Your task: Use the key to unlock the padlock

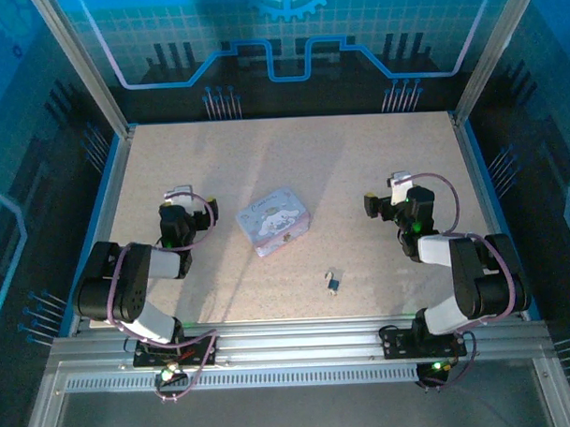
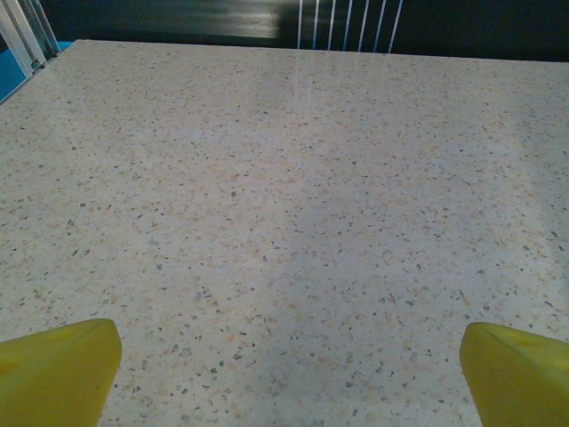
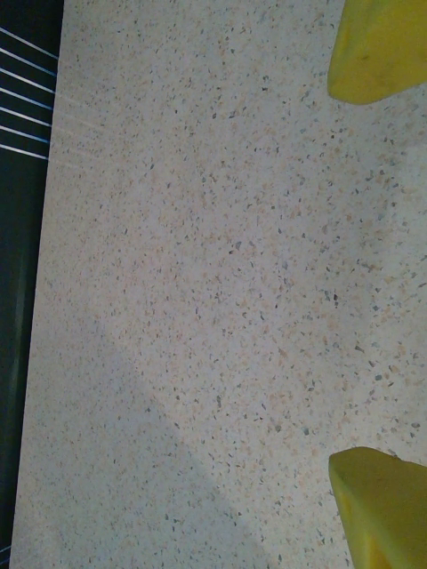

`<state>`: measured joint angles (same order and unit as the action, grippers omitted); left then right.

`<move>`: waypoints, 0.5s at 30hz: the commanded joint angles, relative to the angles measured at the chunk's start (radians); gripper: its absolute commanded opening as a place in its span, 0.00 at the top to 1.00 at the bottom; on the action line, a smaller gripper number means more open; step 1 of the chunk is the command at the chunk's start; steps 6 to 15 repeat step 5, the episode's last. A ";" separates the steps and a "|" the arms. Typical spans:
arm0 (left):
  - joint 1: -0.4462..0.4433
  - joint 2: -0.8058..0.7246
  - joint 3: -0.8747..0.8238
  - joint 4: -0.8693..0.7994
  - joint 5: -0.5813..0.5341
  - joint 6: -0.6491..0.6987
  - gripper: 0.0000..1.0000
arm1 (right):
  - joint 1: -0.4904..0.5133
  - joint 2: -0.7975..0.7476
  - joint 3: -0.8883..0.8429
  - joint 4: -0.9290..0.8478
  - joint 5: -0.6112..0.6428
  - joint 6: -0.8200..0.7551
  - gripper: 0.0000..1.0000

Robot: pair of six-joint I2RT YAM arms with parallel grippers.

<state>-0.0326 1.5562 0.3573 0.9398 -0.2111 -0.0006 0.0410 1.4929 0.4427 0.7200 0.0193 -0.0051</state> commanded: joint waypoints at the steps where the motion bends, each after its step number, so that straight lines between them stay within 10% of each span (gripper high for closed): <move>1: 0.007 -0.003 0.014 0.002 0.019 -0.013 0.01 | 0.014 0.012 -0.010 0.032 0.007 -0.012 0.00; 15: 0.007 -0.004 0.014 0.002 0.020 -0.013 0.01 | 0.013 0.013 -0.010 0.032 0.007 -0.011 0.01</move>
